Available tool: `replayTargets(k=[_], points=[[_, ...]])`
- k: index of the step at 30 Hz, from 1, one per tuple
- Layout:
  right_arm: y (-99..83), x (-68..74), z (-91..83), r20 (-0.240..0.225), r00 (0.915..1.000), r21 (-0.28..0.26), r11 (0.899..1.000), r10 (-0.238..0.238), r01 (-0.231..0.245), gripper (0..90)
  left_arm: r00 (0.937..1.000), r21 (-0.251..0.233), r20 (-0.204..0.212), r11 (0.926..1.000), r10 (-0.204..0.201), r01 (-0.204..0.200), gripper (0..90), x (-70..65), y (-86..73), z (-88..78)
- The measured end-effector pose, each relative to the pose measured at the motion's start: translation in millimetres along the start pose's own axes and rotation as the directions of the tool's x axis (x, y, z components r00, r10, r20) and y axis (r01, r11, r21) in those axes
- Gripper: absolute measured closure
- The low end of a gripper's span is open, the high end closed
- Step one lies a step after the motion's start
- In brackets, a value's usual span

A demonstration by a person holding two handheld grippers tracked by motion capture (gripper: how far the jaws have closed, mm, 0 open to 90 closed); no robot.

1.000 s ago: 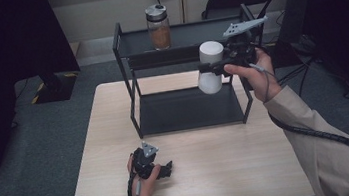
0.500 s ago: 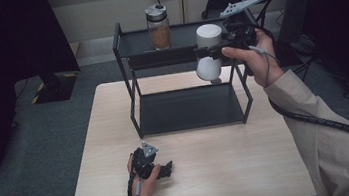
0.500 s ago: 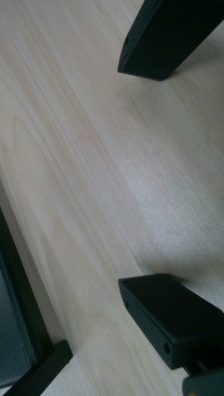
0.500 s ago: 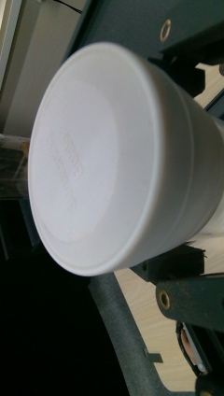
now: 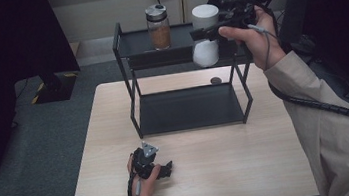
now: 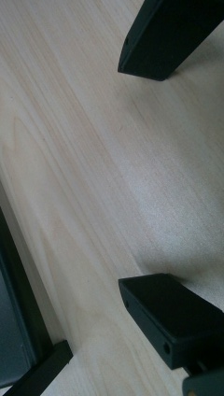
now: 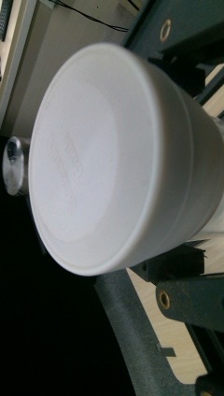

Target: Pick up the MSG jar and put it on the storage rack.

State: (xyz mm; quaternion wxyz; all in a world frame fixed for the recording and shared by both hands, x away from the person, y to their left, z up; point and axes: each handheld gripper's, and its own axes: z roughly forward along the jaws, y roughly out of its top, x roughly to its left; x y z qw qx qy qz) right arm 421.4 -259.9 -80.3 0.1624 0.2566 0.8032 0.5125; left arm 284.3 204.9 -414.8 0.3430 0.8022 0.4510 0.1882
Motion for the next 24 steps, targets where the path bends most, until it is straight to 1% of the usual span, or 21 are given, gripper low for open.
replayTargets(k=[4,7,10,17,24], points=[[10.4,-2.0,-1.7,0.000,1.0000,-0.004,1.000,0.008,-0.008,34.7,1.0000,0.000,0.000,1.0000,0.000,0.000,0.0,0.0,0.0,0.0],[18.7,-0.4,-1.2,0.014,0.9999,-0.001,1.000,-0.003,0.003,34.7,1.0000,0.000,0.000,1.0000,0.000,0.000,0.0,0.0,0.0,0.0],[26.2,-1.3,0.6,0.019,0.9998,0.001,1.000,-0.004,0.004,34.7,1.0000,0.000,0.000,1.0000,0.000,0.000,0.0,0.0,0.0,0.0],[37.6,-3.5,8.3,0.043,0.9991,-0.010,1.000,0.002,-0.002,34.7,1.0000,0.000,0.000,1.0000,0.000,0.000,0.0,0.0,-0.1,0.0],[45.0,-7.6,20.5,0.087,0.9962,-0.004,1.000,0.002,-0.002,34.6,1.0000,0.000,0.000,1.0000,0.000,0.000,0.0,0.1,0.0,0.0]])
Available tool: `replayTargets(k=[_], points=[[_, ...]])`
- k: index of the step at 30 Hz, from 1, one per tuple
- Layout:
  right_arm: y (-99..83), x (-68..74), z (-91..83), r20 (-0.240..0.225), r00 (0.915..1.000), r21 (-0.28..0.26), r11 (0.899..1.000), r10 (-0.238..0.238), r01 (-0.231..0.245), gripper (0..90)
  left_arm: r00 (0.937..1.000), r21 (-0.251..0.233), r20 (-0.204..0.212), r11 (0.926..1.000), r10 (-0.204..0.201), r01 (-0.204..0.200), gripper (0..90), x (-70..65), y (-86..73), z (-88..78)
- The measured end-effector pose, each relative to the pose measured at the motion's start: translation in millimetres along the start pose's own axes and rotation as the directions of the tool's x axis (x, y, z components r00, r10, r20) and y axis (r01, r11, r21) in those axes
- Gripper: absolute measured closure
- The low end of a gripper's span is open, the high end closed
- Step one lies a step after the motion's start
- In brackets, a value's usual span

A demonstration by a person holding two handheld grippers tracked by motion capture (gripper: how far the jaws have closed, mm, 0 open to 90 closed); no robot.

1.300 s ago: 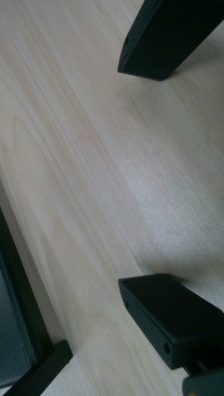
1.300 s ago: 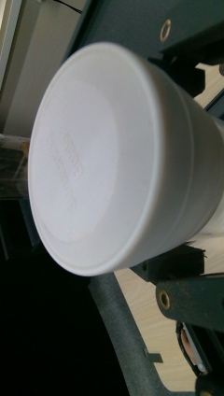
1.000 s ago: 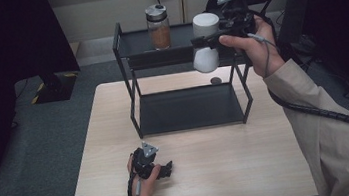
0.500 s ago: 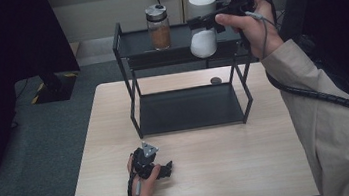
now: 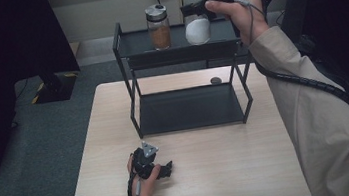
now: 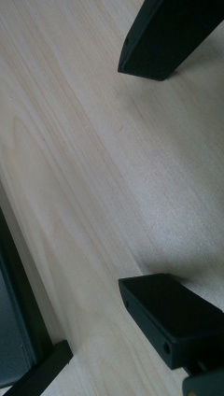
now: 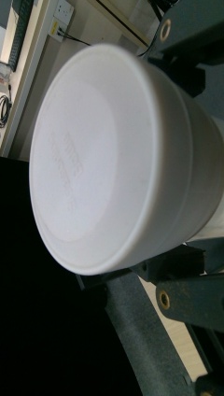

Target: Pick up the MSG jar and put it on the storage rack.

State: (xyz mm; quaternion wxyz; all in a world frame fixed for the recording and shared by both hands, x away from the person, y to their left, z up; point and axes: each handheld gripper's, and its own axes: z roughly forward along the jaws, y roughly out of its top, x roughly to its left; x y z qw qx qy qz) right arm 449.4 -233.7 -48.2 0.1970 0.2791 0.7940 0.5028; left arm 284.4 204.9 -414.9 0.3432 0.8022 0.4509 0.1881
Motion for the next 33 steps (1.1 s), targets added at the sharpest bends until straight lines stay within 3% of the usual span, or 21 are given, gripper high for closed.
replayTargets(k=[10,21,33], points=[[1.4,-8.0,19.0,0.054,0.9984,0.001,1.000,0.019,-0.019,34.6,1.0000,-0.001,0.000,1.0000,-0.002,0.002,0.0,-0.2,-0.1,0.0],[-11.0,-15.7,38.1,0.111,0.9919,-0.001,0.998,0.061,-0.061,34.6,1.0000,0.001,0.000,1.0000,0.002,-0.002,0.0,0.0,0.1,-0.1],[-17.4,-15.0,47.9,0.119,0.9900,0.004,0.997,0.076,-0.077,34.5,1.0000,0.002,0.000,1.0000,0.003,-0.003,0.0,0.1,0.2,-0.1]])
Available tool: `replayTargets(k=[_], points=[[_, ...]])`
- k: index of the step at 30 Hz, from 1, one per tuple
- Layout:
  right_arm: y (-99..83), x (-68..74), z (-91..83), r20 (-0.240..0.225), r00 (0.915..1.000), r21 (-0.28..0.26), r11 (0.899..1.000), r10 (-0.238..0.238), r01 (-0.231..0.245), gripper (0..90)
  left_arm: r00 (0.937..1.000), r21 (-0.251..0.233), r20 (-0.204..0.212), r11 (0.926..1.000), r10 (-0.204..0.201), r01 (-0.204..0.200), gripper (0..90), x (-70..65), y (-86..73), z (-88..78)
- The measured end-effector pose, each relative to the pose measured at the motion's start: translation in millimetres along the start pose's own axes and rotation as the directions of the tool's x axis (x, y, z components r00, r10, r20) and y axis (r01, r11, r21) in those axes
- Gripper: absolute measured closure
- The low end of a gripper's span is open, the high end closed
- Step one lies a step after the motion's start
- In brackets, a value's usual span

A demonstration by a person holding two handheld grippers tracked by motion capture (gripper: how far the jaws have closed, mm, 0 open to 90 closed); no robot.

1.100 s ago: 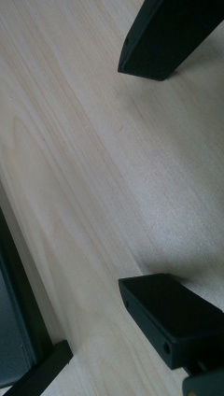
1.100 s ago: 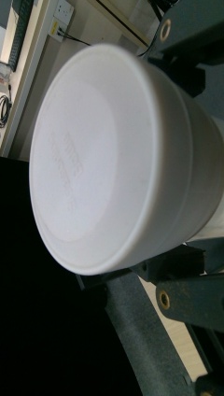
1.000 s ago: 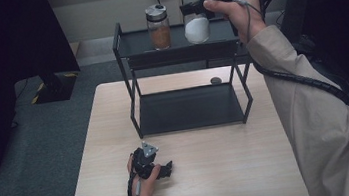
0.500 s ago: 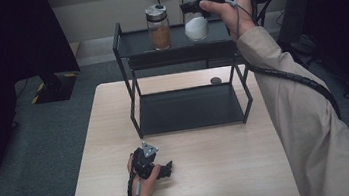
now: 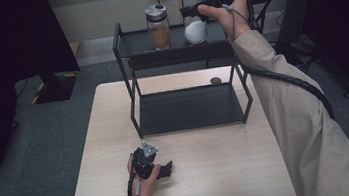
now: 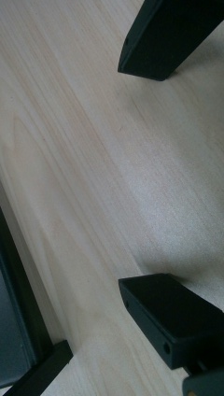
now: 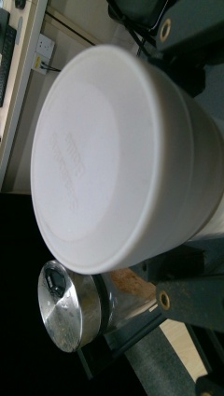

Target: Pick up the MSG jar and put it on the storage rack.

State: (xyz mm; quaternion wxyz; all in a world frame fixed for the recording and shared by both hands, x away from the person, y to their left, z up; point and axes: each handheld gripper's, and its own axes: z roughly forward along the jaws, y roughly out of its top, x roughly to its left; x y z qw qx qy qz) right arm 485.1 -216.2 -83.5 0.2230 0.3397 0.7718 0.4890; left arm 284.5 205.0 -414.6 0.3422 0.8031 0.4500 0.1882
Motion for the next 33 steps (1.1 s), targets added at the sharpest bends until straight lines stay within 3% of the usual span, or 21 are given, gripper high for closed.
replayTargets(k=[17,24,33], points=[[-4.7,4.8,-0.5,0.018,0.9998,-0.012,1.000,-0.005,0.005,33.4,1.0000,-0.001,0.000,1.0000,-0.002,0.002,0.0,-0.1,-0.2,0.1],[-4.9,7.8,-1.8,0.027,0.9993,-0.001,1.000,0.026,-0.026,10.2,1.0000,-0.002,0.000,1.0000,-0.002,0.002,0.0,-0.1,-0.3,0.1],[-10.2,13.0,-19.9,0.037,0.9971,-0.040,0.997,0.066,-0.064,0.0,1.0000,-0.001,0.000,1.0000,-0.002,0.002,0.0,-0.2,-0.2,0.1]])
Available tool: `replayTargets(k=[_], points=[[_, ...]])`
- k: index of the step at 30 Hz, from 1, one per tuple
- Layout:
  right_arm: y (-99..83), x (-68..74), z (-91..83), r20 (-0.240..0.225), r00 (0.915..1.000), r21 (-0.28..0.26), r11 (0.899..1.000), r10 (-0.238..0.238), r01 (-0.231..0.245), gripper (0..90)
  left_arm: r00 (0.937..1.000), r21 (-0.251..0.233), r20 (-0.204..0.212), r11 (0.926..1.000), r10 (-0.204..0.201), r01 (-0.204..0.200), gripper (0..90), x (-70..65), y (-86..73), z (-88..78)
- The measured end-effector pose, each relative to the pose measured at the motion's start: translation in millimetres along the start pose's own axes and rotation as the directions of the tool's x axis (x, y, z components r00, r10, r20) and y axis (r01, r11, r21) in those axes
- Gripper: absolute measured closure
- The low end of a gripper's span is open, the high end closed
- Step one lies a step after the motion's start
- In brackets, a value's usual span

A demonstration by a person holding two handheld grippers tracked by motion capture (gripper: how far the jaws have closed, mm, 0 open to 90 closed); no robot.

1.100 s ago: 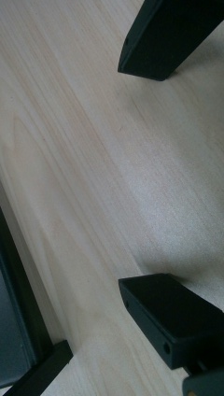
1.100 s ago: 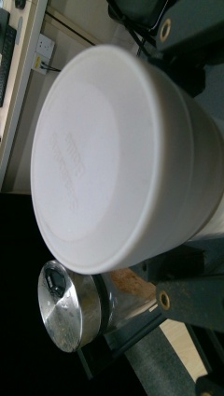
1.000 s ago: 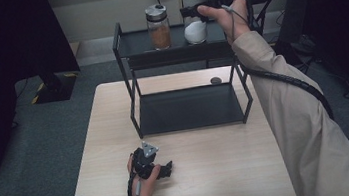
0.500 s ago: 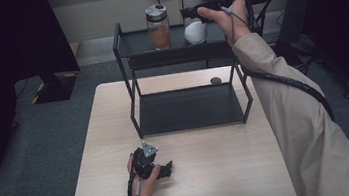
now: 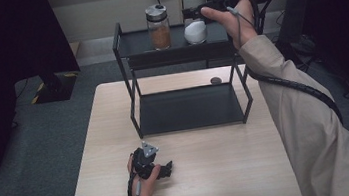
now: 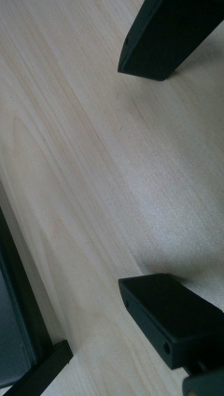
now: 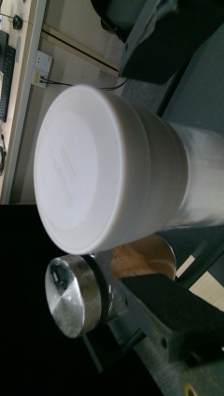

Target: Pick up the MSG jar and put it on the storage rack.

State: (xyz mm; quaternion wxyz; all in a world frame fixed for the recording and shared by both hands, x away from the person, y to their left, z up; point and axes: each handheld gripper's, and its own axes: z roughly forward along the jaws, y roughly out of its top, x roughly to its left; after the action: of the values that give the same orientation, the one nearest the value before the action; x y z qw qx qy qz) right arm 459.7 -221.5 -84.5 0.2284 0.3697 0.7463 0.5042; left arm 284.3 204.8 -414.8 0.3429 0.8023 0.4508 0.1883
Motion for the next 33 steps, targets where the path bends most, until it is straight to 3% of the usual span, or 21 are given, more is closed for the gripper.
replayTargets(k=[7,19,24,33], points=[[-8.3,-2.0,-9.6,-0.045,0.9989,-0.007,1.000,-0.014,0.014,0.0,1.0000,0.000,0.000,1.0000,0.000,0.000,0.0,0.1,0.0,0.0],[-27.9,4.2,-20.1,-0.042,0.9990,0.015,1.000,0.016,-0.015,0.0,1.0000,0.000,0.000,1.0000,0.000,0.000,0.0,0.0,0.0,0.1],[-37.6,10.7,-25.6,-0.032,0.9995,0.022,1.000,0.001,0.000,0.0,1.0000,0.000,0.000,1.0000,-0.001,0.001,0.0,0.0,0.0,0.0],[-55.6,17.5,-33.0,-0.055,0.9983,0.023,1.000,-0.017,0.019,0.0,1.0000,0.000,0.001,1.0000,-0.001,0.001,0.0,0.1,0.0,0.0]])
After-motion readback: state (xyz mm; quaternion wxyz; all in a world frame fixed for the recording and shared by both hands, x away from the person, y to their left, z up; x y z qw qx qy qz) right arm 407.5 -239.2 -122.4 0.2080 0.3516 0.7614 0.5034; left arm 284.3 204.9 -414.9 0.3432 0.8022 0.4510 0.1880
